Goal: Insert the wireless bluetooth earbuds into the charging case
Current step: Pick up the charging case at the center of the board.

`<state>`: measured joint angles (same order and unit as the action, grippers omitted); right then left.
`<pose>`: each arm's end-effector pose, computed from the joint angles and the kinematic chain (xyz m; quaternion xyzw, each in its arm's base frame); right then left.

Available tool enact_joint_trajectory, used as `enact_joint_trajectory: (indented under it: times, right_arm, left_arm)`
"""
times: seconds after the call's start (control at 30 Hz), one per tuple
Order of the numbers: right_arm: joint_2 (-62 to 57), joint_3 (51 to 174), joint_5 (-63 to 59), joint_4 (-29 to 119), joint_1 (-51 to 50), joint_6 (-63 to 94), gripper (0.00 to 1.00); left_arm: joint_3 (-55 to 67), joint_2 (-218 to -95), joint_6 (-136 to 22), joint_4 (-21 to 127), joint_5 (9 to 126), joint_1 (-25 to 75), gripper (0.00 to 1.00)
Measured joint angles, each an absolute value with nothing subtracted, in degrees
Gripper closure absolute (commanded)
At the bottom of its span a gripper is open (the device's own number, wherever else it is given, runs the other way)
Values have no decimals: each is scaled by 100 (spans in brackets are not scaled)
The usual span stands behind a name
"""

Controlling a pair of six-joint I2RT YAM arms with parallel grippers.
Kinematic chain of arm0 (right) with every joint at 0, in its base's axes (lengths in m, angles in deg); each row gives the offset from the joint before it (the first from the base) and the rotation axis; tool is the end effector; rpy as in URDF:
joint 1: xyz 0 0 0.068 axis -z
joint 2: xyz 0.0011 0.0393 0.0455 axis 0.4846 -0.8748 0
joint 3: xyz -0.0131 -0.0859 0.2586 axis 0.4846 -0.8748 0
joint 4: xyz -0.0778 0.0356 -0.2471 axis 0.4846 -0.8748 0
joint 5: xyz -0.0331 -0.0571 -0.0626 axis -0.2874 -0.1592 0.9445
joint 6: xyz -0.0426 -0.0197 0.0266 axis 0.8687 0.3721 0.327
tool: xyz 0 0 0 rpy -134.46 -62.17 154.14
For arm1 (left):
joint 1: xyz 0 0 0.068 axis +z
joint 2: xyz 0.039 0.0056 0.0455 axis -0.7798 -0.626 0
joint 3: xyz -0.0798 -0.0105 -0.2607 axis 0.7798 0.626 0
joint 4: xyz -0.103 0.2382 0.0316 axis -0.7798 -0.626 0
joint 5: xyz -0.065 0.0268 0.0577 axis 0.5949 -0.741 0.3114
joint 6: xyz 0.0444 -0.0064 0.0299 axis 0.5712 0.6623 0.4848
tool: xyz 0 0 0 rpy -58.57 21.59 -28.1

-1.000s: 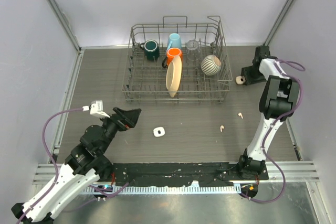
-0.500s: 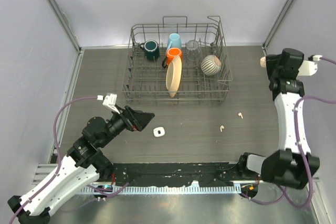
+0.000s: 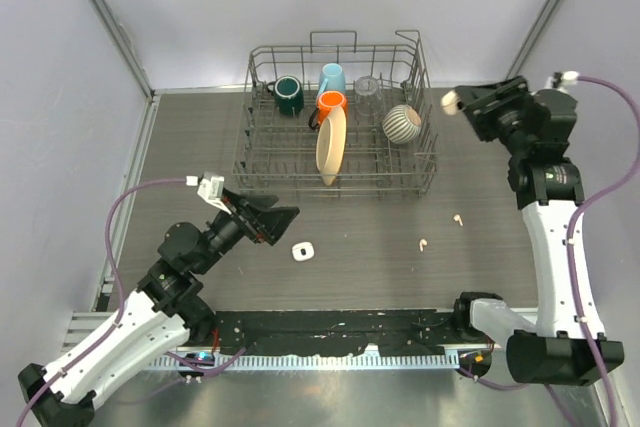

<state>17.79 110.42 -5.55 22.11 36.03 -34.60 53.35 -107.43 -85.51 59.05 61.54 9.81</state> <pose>0.2224 -0.0206 0.4366 0.3546 0.6810 0.3364 0.5453 0.1036 -0.0933 0.2963 0.0241 0.6660 -0.4949 0.5576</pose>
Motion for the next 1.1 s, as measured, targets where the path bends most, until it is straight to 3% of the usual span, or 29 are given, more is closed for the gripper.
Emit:
enact_joint_trajectory:
  times: [0.23, 0.5, 0.8, 1.1]
  right_arm:
    - [2000, 10266, -424, 2495, 1415, -3936, 99]
    - [2146, 9064, 1082, 3127, -578, -5136, 99]
    - [1921, 8653, 2096, 3936, -1760, -6607, 99]
    - [1650, 8528, 2509, 4353, -2241, -7512, 99]
  left_arm:
    - [5348, -11272, -8372, 6598, 6152, 979, 6]
    - [5494, -11506, -8271, 7632, 6091, 981, 4]
    - [5599, -12098, -8254, 8523, 6100, 981, 9]
    - [5602, -12902, -8304, 9378, 6279, 979, 13]
